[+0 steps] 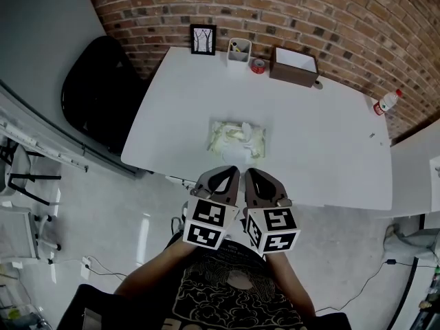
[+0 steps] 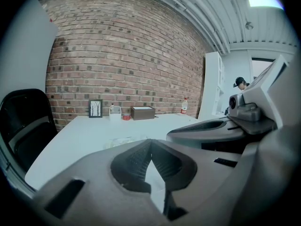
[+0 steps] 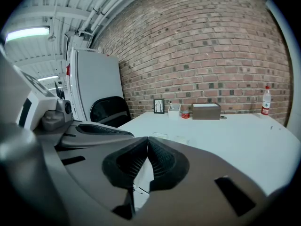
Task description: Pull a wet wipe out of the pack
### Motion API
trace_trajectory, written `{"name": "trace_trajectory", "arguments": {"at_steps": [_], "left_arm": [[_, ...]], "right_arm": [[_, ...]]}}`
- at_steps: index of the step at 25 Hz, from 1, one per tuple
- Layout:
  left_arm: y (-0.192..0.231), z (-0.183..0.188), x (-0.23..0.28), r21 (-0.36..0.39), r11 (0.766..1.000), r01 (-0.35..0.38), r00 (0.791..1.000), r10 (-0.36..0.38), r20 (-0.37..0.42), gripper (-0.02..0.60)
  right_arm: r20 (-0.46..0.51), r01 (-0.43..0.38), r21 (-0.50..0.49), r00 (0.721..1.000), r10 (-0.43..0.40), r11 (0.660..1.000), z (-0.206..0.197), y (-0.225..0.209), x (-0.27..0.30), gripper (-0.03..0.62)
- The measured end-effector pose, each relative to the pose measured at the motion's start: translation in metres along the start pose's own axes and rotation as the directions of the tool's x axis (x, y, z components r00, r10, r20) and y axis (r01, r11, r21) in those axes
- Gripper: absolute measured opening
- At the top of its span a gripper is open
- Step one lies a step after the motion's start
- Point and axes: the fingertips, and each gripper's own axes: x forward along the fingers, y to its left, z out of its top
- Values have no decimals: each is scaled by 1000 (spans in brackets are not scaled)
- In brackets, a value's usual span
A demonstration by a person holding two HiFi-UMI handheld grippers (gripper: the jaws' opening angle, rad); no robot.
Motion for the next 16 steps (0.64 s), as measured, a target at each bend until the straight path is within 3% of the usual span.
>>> {"name": "trace_trajectory", "arguments": {"at_steps": [16], "left_arm": [[4, 5, -1, 2, 1000, -14, 1000, 14, 10, 12]], "right_arm": [[11, -9, -5, 1000, 9, 1000, 5, 0, 1, 17]]}}
